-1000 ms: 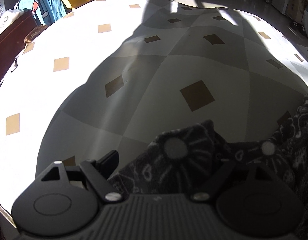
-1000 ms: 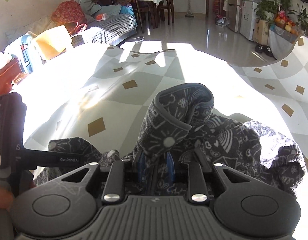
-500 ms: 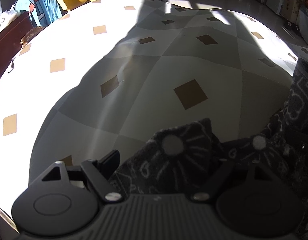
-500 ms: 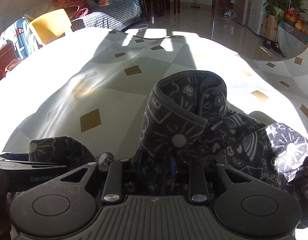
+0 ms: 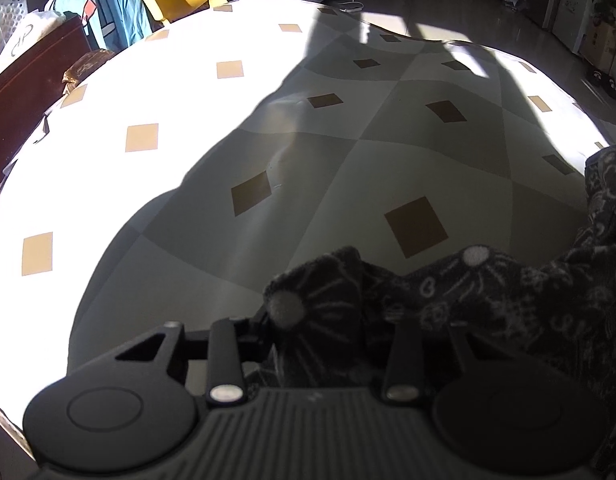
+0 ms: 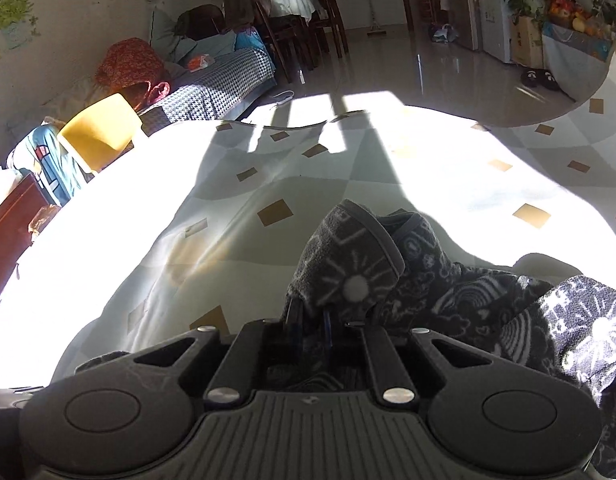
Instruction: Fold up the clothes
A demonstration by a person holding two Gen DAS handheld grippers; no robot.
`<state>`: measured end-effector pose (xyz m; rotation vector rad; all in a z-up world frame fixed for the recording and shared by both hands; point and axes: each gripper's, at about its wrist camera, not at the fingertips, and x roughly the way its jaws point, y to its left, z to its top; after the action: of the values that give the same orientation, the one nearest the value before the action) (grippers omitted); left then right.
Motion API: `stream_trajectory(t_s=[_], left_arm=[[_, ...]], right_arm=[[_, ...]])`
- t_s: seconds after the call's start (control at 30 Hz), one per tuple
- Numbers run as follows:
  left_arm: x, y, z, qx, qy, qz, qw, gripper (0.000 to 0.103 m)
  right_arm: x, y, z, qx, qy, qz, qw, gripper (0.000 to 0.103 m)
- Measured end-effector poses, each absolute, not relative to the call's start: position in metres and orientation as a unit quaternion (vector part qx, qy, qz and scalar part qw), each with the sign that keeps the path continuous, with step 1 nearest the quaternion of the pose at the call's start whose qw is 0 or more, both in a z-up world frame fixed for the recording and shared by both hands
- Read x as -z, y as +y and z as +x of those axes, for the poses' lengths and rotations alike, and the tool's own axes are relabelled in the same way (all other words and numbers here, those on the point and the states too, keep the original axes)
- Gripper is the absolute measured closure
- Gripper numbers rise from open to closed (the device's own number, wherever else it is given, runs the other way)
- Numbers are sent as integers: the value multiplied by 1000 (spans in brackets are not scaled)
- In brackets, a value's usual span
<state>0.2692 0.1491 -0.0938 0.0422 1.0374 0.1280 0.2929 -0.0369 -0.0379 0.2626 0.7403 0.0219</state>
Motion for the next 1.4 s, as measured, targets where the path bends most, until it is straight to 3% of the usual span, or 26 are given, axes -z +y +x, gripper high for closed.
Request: stream_trajectory(t_s=[0.2, 0.4, 0.73, 0.93, 1.07, 1.4], left_arm=[[85, 184, 284, -146, 476, 12, 867, 67], [83, 194, 285, -165, 474, 8, 865, 65], [73, 166, 278, -95, 458, -6, 884, 58], [86, 127, 272, -23, 474, 21, 880, 56], [96, 98, 265, 10, 473, 59, 879, 44], [123, 58, 256, 37, 464, 145, 873, 30]], right_arm=[[30, -31, 299, -30, 330, 158, 930, 88], [26, -22, 298, 15, 334, 97, 937, 79], [65, -14, 302, -9, 449, 87, 889, 79], [77, -23, 296, 7, 475, 81, 876, 75], [82, -32, 292, 15, 493, 85, 866, 73], [96, -65, 270, 26, 514, 101, 851, 72]])
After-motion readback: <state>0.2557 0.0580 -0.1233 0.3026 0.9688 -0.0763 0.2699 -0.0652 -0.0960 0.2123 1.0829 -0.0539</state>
